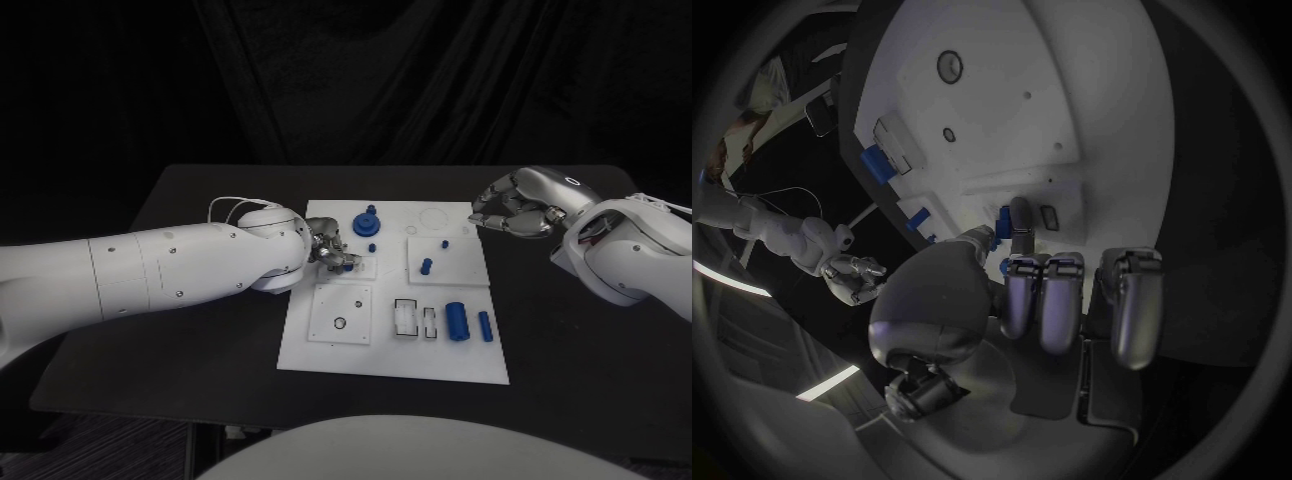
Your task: Assemble the parts on the task board
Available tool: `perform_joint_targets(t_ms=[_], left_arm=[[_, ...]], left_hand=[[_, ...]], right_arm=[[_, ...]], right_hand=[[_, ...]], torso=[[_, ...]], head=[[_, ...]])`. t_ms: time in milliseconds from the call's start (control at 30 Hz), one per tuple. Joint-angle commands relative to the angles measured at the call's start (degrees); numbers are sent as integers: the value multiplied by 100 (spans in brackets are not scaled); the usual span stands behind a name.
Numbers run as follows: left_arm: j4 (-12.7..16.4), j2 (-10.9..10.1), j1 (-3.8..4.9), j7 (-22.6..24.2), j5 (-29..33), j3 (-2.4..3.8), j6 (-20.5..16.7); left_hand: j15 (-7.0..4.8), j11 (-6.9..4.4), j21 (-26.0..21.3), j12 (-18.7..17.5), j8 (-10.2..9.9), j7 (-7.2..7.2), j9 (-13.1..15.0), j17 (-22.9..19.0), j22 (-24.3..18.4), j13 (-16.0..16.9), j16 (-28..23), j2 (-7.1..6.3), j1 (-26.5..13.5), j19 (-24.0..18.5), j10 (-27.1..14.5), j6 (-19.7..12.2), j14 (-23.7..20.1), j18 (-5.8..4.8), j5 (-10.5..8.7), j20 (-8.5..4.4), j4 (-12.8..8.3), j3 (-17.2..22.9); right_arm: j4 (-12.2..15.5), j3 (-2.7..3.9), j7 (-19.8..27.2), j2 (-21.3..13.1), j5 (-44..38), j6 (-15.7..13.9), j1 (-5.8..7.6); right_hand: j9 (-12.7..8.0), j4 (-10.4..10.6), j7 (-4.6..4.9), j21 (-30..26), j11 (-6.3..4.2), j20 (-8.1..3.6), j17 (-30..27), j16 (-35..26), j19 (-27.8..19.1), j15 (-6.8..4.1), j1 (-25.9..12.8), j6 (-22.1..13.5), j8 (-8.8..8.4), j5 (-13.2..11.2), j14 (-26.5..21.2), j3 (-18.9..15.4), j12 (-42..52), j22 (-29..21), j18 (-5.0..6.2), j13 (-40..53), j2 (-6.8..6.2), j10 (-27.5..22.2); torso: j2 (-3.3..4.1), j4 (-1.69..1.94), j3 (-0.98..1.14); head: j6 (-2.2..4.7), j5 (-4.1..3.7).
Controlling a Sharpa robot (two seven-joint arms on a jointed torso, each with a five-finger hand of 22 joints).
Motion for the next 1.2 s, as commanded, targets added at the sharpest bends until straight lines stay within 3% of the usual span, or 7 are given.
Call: perform_joint_targets(t_ms=[33, 167, 367, 433, 533, 967, 1200], left_arm=[[38, -39, -32, 192, 12, -14, -256], [177, -143, -31, 278, 12, -14, -524], [422, -357, 31, 167, -83, -9, -586], [465, -414, 122, 112, -205, -8, -482], [459, -458, 269, 71, -281, -8, -208], [166, -315, 629, 636, -81, -12, 478], [-417, 85, 715, 351, 895, -12, 1519]], left_hand=[[22, 20, -23, -24, -46, 11, 43, 1508, 1027, 1508, 14, 30, -69, 126, 608, 67, 617, 0, -288, 29, 14, -111], [10, 6, 1, -24, -17, -7, 159, 1508, 1068, 1508, 14, 61, -215, 165, 608, 132, 617, -12, -640, 21, 17, -289], [2, 0, -7, -24, -9, -10, 276, 1508, 1071, 1508, 14, 114, -425, 164, 608, 135, 617, -10, -833, 11, 28, -505], [3, 2, -23, -24, -24, -7, 314, 1508, 1059, 1508, 14, 160, -488, 150, 608, 116, 617, -5, -705, 10, 23, -589], [4, 4, -81, -24, -78, -4, 373, 1508, 1011, 1508, 14, 239, -371, 94, 608, 73, 617, 15, -233, 10, 19, -685], [68, 77, -126, -24, -324, 80, 272, 1508, 995, 1508, 14, 345, -184, 54, 608, -128, 617, 23, -56, 60, 12, -825], [83, 83, -117, -24, -445, 76, 164, 1508, 1034, 1508, 14, 299, 510, 73, 608, -60, 617, 18, 73, 86, -54, -776]], right_arm=[[12, 4, -102, -19, -12, 34, -16], [28, 4, -101, -50, -12, 27, -16], [36, 4, -118, -89, -12, 23, -16], [31, 4, -124, -89, -12, 17, -15], [15, 4, -129, -75, -12, 5, -15], [-83, 5, -117, 62, -12, -37, -14], [-101, 5, -125, 73, -12, -50, -14]], right_hand=[[-7, -8, 10, -35, 27, 18, 1509, 17, -41, 37, 29, 29, -16, 22, 600, 22, 15, 1080, 11, 1508, 1, 605], [-7, -8, 10, -35, 27, 18, 1509, 17, -41, 37, 29, 29, -16, 22, 600, 22, 15, 1080, 11, 1508, 1, 605], [-10, -2, 12, -37, 28, 18, 1509, 17, -41, 38, 19, 28, -17, 26, 600, 18, 15, 1080, 11, 1508, -1, 605], [-10, -2, 12, -37, 28, 18, 1509, 17, -41, 38, 19, 28, -17, 26, 600, 18, 15, 1080, 11, 1508, -1, 605], [-11, 2, 13, -37, 29, 18, 1509, 17, -41, 38, 12, 29, -18, 27, 600, 15, 15, 1080, 11, 1508, -1, 605], [-13, 6, 13, -41, 30, 18, 1509, 17, -43, 39, 3, 30, -18, 31, 600, 13, 15, 1079, 12, 1508, 0, 605], [-15, 5, 12, -34, 29, 18, 1509, 17, -39, 39, 3, 31, -18, 36, 600, 16, 15, 1081, 11, 1508, 3, 605]], torso=[[0, -2, 1], [1, -3, 1], [1, -3, 1], [1, -2, 1], [-2, -6, 1], [-32, -29, 35], [-52, -39, 59]], head=[[-1, 21], [-1, 26], [-1, 42], [-1, 60], [-1, 120], [-1, 158], [-1, 185]])
